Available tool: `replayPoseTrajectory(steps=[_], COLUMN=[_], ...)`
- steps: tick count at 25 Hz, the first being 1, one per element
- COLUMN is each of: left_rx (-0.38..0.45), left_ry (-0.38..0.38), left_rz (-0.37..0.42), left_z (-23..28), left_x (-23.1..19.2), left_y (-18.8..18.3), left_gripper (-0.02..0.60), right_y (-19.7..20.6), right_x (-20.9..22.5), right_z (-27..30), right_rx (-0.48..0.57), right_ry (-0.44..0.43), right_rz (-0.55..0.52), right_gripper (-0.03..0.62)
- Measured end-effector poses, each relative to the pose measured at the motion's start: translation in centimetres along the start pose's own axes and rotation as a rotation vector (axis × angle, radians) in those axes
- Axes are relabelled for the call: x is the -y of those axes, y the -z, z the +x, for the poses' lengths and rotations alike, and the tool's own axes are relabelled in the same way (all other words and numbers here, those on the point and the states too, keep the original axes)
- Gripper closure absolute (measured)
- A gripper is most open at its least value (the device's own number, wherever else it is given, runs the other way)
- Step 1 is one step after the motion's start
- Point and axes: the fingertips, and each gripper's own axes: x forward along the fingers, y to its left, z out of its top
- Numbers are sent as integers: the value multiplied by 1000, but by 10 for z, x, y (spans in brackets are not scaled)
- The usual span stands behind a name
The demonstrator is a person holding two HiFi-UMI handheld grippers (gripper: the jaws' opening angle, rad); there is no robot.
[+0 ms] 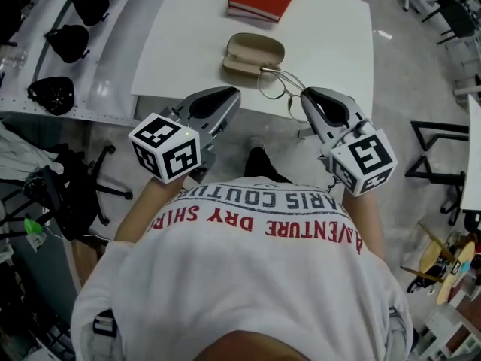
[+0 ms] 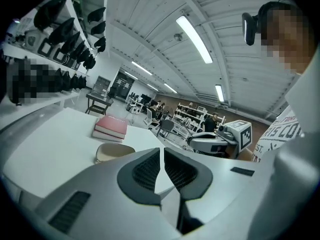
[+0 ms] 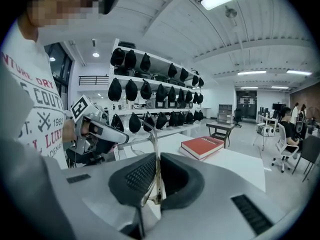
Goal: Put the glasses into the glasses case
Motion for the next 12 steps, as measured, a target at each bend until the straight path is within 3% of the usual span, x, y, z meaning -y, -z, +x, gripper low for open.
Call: replayPoseTrajectory(steps=[12], left_rx=[9], left_ry=[-68], left_rz=[-56], left_z=[30], left_x=[-49], left_y=[-14], left_gripper=[535], right_y=[4], right_x=[40], right_z=[61], right_rx=[-67], right_ry=[-86], right_rz=[-15], right_gripper=[557])
